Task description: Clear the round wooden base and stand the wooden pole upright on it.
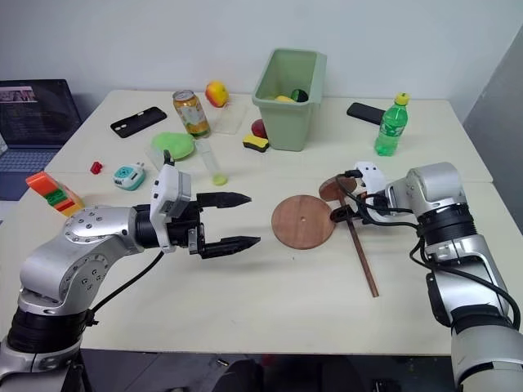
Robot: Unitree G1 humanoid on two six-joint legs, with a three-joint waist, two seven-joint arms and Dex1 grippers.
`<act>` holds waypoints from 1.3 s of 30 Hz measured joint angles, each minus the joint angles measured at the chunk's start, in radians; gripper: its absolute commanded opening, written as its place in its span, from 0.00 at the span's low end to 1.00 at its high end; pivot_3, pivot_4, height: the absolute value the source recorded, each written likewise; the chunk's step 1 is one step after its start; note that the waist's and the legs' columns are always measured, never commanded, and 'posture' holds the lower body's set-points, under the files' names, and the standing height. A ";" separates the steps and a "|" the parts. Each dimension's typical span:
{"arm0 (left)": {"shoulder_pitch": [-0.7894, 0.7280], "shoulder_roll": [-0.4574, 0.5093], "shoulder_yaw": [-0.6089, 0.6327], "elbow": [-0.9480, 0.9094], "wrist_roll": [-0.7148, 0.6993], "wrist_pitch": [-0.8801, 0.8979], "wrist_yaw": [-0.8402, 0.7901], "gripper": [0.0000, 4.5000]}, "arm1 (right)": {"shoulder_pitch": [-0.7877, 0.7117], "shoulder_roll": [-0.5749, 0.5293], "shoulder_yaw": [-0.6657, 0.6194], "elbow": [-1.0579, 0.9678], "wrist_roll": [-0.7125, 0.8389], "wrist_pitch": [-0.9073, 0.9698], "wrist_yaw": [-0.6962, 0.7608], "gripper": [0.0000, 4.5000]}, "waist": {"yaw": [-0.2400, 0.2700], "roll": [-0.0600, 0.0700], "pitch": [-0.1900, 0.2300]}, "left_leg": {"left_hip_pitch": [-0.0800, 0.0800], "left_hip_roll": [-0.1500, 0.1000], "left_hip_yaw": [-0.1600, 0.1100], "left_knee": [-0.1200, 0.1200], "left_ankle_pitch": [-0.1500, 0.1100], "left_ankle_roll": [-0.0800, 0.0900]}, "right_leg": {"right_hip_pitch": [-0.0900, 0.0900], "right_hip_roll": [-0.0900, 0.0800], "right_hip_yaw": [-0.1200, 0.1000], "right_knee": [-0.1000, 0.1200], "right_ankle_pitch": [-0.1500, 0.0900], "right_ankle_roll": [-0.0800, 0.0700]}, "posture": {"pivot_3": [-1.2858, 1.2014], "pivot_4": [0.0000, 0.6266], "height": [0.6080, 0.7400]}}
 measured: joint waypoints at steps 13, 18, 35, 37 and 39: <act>0.007 0.000 0.000 -0.020 -0.002 0.003 0.020 1.00 | -0.029 0.029 0.017 0.081 -0.088 -0.043 0.089 0.22 | -0.003 0.000 0.000 | 0.000 0.000 0.000 0.000 0.000 0.000 | 0.000 0.000 0.000 0.000 0.000 0.000 | 0.52 0.24 1.00; 0.003 -0.002 -0.008 -0.018 0.000 -0.004 0.017 1.00 | -0.036 0.033 0.010 0.102 -0.105 -0.045 0.096 0.06 | -0.003 0.000 0.000 | 0.000 0.000 0.000 0.000 0.000 0.000 | 0.000 0.000 0.000 0.000 0.000 0.000 | 0.52 0.24 1.00; 0.306 -0.080 0.101 -0.010 0.052 -0.210 0.078 1.00 | 0.123 0.346 -0.381 -0.534 -0.036 -0.371 -0.173 0.06 | -0.021 0.003 0.001 | -0.002 0.002 -0.001 -0.002 0.000 0.000 | -0.004 -0.001 0.000 0.001 0.000 0.000 | 0.52 0.24 1.00; 0.364 -0.095 0.121 -0.026 0.036 -0.209 0.090 1.00 | 0.165 0.400 -0.367 -0.588 -0.038 -0.454 -0.186 0.06 | -0.022 0.004 0.001 | -0.002 0.002 -0.002 -0.001 0.000 0.000 | -0.004 -0.001 0.001 0.003 0.000 0.000 | 0.52 0.24 1.00; 0.457 -0.118 0.144 -0.061 0.037 -0.229 0.112 1.00 | 0.225 0.479 -0.321 -0.638 -0.099 -0.652 -0.227 0.06 | -0.022 0.004 0.001 | 0.000 0.002 -0.003 -0.001 0.000 0.000 | -0.003 -0.002 0.002 0.003 0.000 0.000 | 0.52 0.24 1.00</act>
